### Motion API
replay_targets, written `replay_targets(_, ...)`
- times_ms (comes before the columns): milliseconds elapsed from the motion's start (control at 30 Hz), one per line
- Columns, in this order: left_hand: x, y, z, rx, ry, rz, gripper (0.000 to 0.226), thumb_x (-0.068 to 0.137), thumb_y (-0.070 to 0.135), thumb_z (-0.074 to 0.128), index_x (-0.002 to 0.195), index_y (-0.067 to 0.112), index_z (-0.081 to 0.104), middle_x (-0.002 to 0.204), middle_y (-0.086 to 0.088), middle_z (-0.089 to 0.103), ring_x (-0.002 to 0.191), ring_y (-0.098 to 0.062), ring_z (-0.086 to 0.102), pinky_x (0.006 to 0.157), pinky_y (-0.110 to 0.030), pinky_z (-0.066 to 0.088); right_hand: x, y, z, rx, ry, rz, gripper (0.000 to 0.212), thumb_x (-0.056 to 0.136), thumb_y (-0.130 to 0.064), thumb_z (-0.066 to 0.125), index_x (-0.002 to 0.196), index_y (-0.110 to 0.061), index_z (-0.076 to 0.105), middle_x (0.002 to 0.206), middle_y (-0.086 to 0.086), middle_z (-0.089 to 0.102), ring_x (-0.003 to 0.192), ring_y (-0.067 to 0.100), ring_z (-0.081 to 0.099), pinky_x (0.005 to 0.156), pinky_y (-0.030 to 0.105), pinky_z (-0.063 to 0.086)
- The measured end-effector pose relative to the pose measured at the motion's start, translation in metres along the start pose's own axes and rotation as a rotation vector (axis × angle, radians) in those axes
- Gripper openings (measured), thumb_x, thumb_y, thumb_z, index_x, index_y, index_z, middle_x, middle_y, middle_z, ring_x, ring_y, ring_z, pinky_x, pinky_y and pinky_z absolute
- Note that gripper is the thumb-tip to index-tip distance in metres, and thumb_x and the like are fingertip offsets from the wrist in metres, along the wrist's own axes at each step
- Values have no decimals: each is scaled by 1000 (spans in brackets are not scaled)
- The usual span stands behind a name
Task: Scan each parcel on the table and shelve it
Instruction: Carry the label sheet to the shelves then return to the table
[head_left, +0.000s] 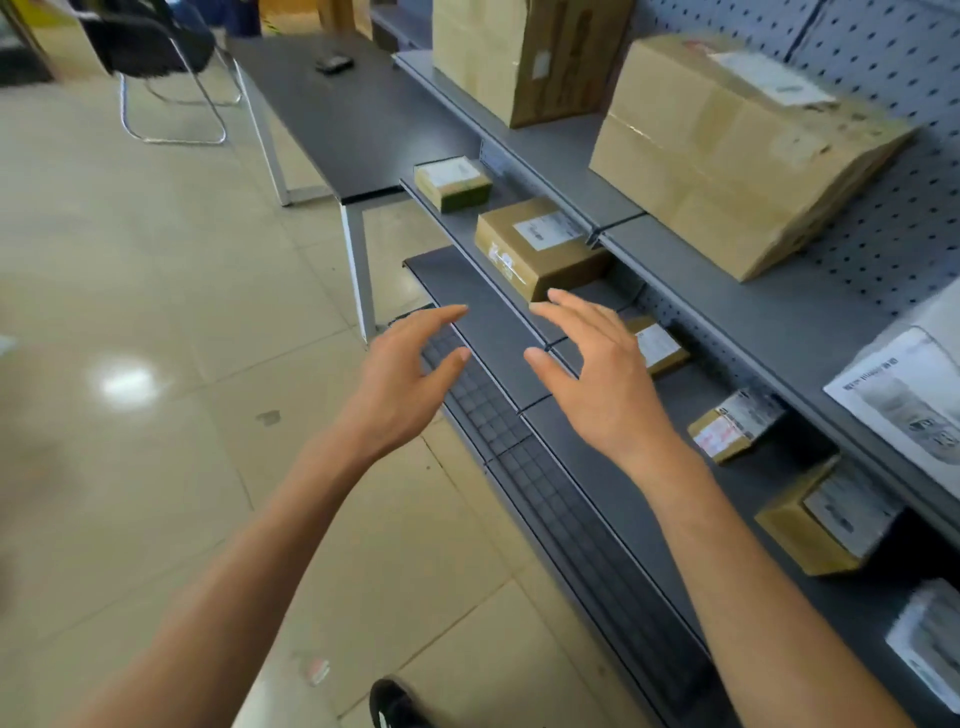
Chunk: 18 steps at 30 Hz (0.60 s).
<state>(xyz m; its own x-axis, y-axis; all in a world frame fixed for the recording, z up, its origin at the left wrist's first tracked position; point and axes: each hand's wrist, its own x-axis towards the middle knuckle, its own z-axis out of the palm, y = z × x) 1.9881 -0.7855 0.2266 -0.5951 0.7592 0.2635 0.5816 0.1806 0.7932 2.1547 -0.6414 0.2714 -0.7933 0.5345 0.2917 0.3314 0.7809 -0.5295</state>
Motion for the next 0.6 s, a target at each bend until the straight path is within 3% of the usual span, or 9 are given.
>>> replay_targets(167,5,-20,-51,23,67,-29,42,99,24,65,140,26,59,135,16,60,127,-2,50,109,-43,46,38,-36,24,72,-30,-51,44,100,-32,62,143,-24,56,151,-5,49,144,9,35,119,43,32)
replay_targets(400,35,-61,-95,21,160,-119,40,99,34,63,138,40,57,127,30,56,120,6,49,106,-34,46,105,-52,62,172,-81,-92,43,101,-34,61,143,-23,56,151,-8,49,143,4,36,115,15,23)
replay_targets(467,55,-74,-101,31,162,-142,41,99,37,62,139,41,56,130,27,56,120,6,49,105,-33,47,130,-46,74,184,-98,-89,43,101,-32,60,143,-22,57,150,-8,51,141,4,37,111,7,20)
replay_targets(600,108,-99,-110,79,170,-151,41,99,33,63,140,34,58,137,18,59,124,1,50,107,-39,47,187,-28,102,198,-137,-75,40,101,-28,60,141,-22,58,147,-7,53,141,7,40,110,6,16)
